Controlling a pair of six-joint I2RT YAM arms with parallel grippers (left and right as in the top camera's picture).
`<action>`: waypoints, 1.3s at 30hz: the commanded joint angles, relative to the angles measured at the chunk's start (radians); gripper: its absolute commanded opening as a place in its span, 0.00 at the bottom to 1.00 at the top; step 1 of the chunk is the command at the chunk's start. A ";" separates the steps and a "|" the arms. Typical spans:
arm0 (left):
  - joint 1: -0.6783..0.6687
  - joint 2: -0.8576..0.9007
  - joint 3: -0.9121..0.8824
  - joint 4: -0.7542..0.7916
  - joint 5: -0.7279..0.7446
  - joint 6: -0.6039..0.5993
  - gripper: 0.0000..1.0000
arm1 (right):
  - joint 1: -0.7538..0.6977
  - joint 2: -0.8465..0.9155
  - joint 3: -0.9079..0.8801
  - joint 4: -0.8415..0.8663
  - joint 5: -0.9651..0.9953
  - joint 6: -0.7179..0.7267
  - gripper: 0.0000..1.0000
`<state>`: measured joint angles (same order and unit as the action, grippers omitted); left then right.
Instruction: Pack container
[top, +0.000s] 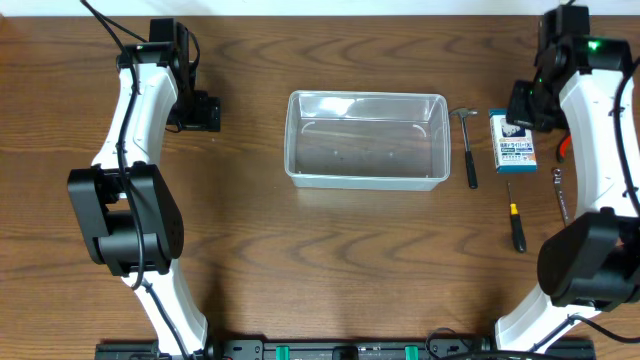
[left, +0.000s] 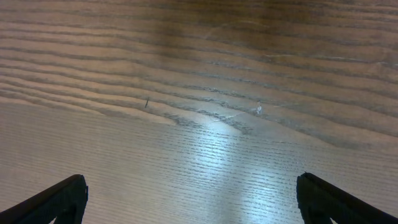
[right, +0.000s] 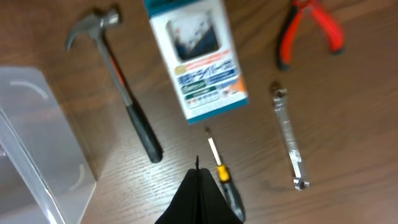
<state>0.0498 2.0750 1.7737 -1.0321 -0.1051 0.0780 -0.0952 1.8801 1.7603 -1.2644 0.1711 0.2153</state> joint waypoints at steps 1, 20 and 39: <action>0.000 0.018 -0.005 -0.005 -0.008 -0.009 0.98 | 0.016 -0.021 -0.072 0.043 -0.071 -0.045 0.01; 0.000 0.018 -0.005 -0.005 -0.008 -0.009 0.98 | 0.077 0.038 -0.153 0.298 -0.240 -0.101 0.01; 0.000 0.018 -0.005 -0.005 -0.008 -0.009 0.98 | 0.121 0.102 -0.153 0.427 -0.296 -0.097 0.01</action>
<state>0.0498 2.0750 1.7737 -1.0325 -0.1051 0.0780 0.0128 1.9835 1.6115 -0.8433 -0.1020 0.1246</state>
